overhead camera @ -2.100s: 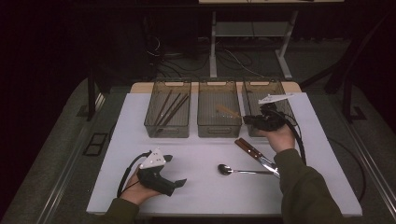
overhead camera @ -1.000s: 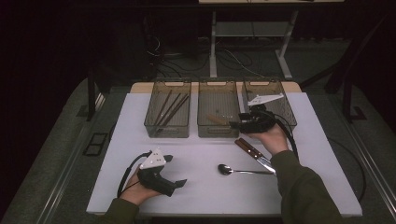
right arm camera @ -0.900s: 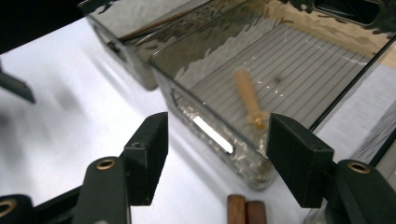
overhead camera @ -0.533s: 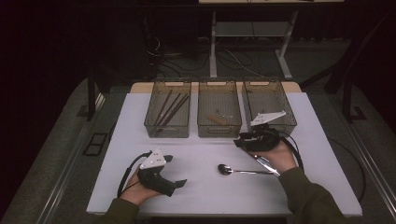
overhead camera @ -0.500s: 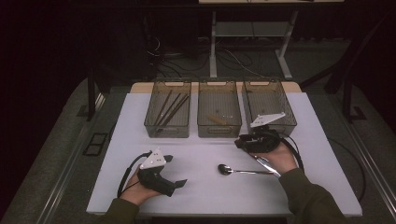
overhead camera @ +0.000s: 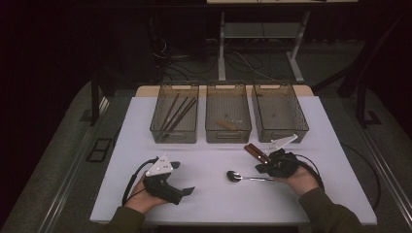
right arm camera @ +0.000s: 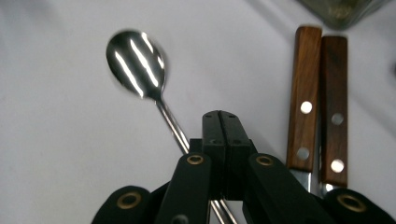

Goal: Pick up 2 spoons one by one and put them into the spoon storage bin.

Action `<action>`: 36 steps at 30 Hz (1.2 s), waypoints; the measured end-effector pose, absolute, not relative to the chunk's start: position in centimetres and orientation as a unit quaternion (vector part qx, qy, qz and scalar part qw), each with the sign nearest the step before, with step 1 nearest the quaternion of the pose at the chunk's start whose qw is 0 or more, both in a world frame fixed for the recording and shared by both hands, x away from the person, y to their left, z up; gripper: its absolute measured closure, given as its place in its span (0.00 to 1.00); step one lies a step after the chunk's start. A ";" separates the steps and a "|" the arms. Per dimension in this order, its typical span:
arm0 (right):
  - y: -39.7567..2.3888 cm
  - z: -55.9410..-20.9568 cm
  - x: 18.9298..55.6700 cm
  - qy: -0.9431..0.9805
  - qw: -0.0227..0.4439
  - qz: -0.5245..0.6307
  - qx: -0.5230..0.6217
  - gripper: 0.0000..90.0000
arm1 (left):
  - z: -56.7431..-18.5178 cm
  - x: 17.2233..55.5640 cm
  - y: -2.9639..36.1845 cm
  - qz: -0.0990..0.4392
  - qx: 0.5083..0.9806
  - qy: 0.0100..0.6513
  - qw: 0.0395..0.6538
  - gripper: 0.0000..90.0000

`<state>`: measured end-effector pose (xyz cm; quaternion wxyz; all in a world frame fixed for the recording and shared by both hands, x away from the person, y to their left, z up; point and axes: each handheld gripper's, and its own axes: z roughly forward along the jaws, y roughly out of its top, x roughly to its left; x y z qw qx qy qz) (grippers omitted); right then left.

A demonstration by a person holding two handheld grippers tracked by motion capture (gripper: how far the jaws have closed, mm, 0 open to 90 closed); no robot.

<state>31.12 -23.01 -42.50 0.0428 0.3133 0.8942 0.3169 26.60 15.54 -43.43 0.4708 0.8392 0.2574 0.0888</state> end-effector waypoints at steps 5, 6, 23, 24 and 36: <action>-23.2 -43.4 30.7 0.901 0.037 0.298 0.312 0.99 | -43.4 26.6 15.6 0.089 0.840 0.257 0.470 0.00; -23.2 -43.5 30.7 0.902 0.035 0.294 0.314 0.99 | -43.4 26.6 15.6 0.089 0.840 0.257 0.470 0.00; -23.1 -43.5 29.2 0.908 0.016 0.294 0.298 0.99 | -43.5 26.6 15.5 0.087 0.840 0.257 0.470 0.00; -23.0 -43.6 29.0 0.911 0.012 0.291 0.293 0.99 | -43.5 26.6 15.5 0.087 0.840 0.257 0.470 0.00; -22.1 -42.6 29.6 0.891 0.027 0.339 0.300 0.81 | -43.5 26.6 15.4 0.088 0.840 0.257 0.469 0.00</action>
